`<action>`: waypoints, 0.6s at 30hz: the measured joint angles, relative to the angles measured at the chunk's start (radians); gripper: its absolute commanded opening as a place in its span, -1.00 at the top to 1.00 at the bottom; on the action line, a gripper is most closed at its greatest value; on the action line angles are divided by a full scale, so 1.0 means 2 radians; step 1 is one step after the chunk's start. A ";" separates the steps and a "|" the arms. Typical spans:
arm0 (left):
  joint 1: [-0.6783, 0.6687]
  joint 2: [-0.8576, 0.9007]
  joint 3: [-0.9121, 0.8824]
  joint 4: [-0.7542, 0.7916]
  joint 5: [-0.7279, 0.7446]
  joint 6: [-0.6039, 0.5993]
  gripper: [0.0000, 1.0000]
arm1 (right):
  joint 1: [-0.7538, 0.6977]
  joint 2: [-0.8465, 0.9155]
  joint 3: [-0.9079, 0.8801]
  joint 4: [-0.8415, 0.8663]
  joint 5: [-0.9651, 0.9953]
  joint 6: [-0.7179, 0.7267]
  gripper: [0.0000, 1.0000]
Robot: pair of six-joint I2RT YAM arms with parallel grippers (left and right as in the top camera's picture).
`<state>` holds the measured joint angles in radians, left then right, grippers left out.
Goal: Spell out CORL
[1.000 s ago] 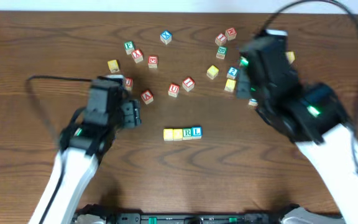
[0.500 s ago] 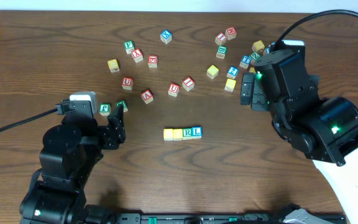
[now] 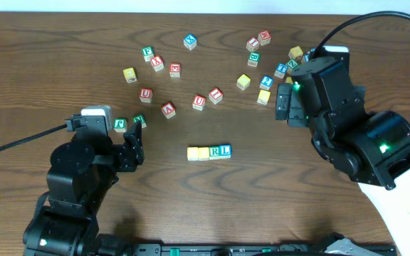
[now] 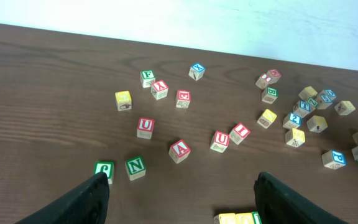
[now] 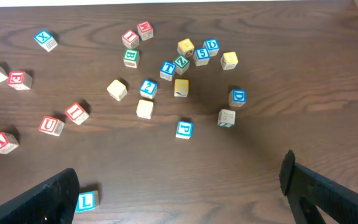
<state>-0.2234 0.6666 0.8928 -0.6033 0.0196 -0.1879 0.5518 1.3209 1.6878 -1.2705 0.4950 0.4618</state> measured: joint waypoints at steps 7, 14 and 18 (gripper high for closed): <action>0.000 0.000 0.000 0.000 0.000 0.000 -0.47 | 0.000 0.000 0.000 0.000 0.000 0.000 -0.98; 0.000 0.000 0.000 -0.002 0.000 0.000 -0.47 | 0.000 0.000 0.000 0.000 0.000 0.000 -0.99; -0.001 -0.003 0.000 -0.026 0.000 0.000 -0.47 | 0.000 0.000 0.000 0.000 0.000 0.000 -0.99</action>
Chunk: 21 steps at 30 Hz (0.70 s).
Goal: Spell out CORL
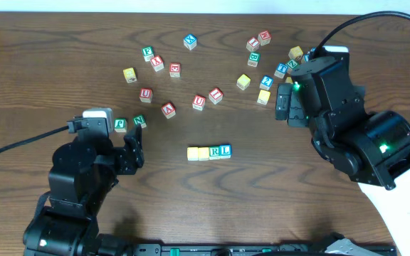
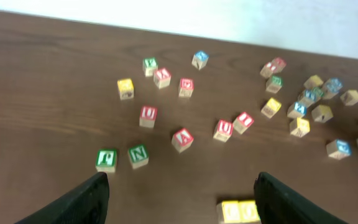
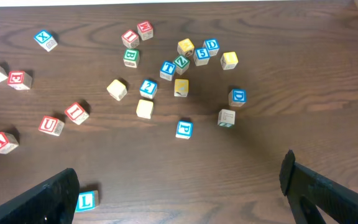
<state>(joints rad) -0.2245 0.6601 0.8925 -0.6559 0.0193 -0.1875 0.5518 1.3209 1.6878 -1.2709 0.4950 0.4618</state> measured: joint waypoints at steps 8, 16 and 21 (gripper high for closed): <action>0.000 -0.122 -0.112 0.070 0.000 -0.004 -0.48 | 0.000 0.000 0.000 0.000 0.000 0.000 -0.99; 0.042 -0.283 -0.294 0.289 0.000 -0.035 -0.47 | 0.000 0.000 0.000 0.000 0.000 0.000 -0.99; 0.077 -0.323 -0.370 0.363 0.003 -0.045 -0.47 | 0.000 0.000 0.000 0.000 0.000 0.000 -0.98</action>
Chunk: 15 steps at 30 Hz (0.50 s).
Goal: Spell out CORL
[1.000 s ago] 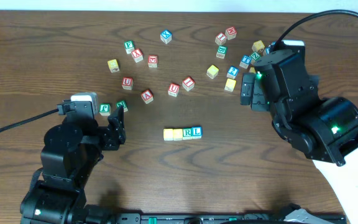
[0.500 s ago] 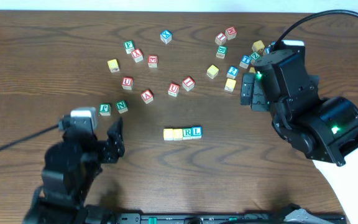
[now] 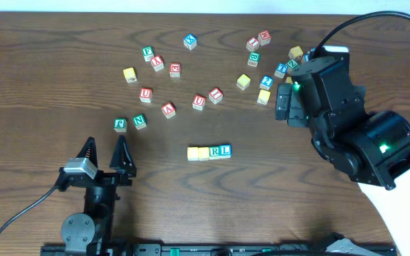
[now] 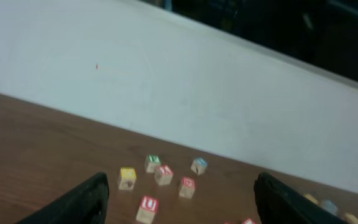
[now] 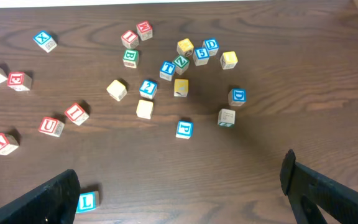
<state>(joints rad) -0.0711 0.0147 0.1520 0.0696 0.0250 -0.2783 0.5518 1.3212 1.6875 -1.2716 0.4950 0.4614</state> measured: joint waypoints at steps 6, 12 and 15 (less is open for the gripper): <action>0.019 -0.002 -0.050 0.022 0.011 -0.005 -0.47 | 0.000 0.000 0.000 0.000 0.000 0.000 -0.98; 0.019 -0.002 -0.070 -0.045 0.015 -0.006 -0.47 | 0.001 0.000 0.000 0.000 0.000 0.000 -0.99; 0.019 -0.002 -0.070 -0.046 0.015 -0.005 -0.47 | 0.001 0.000 0.000 0.000 0.000 0.000 -0.99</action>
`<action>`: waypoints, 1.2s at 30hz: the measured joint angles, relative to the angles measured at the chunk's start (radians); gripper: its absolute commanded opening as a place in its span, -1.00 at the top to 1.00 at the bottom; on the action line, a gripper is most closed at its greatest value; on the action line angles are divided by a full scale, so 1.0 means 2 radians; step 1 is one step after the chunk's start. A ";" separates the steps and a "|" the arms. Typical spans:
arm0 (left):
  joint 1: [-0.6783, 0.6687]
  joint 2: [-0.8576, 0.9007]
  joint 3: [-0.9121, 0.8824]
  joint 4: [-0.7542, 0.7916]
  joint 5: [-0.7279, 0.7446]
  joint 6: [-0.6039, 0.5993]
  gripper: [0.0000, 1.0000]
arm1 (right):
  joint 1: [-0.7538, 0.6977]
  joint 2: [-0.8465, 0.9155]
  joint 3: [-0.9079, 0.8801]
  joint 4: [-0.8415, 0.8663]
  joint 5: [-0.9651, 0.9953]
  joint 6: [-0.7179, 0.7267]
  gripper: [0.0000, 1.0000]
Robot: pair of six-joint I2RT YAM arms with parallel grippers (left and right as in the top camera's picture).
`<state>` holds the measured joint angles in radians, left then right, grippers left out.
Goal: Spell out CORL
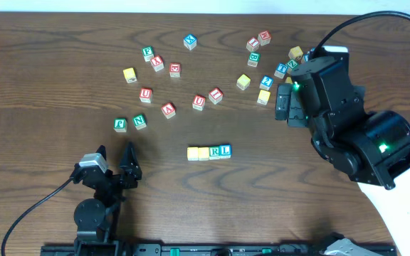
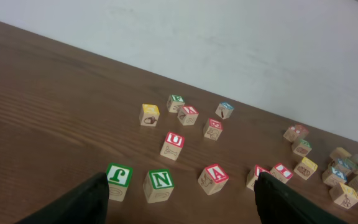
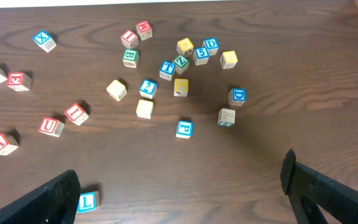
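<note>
A row of four blocks [image 1: 208,151] lies mid-table: two yellow ones whose letters are too small to read, then a green R and a blue L [image 3: 86,201]. My left gripper [image 1: 114,158] stands open and empty near the front edge, left of the row. In its wrist view the left gripper [image 2: 182,208] faces the green f [image 2: 118,180] and green N [image 2: 160,185] blocks. My right gripper [image 1: 281,104] is open and empty, up and to the right of the row, and the right wrist view shows only bare wood between the right gripper's [image 3: 185,199] fingers.
Loose letter blocks are scattered across the far half of the table. A red U [image 2: 173,145] and red A [image 2: 213,178] lie at the left, and a cluster of blue and yellow blocks [image 3: 185,68] at the right. A white wall runs behind the table's far edge.
My left wrist camera faced the wall and now looks down at the left blocks again. The left arm sits slightly further right at the front edge. The right arm and all blocks are unchanged.
My left gripper stood open just in front of the green f and N blocks. Then it was slightly further back, then at the front edge tilted up at the wall. Now it is folded there, looking down. The four-block row and the right arm stayed put throughout.
</note>
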<state>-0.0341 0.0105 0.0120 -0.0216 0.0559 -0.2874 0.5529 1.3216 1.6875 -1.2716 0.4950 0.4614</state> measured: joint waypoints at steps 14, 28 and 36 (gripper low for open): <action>0.000 0.000 0.000 0.000 0.000 0.000 -0.47 | 0.004 0.000 0.000 0.000 0.000 0.000 -0.98; 0.000 0.000 0.000 0.000 0.000 0.000 -0.47 | 0.005 0.000 0.000 0.006 0.000 0.000 -0.98; 0.000 0.000 0.002 -0.002 0.001 0.002 -0.47 | 0.003 -0.124 -0.194 0.311 -0.002 -0.005 -0.98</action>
<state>-0.0341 0.0105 0.0158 -0.0254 0.0574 -0.2840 0.5598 1.0729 1.3003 -0.6491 0.4908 0.4522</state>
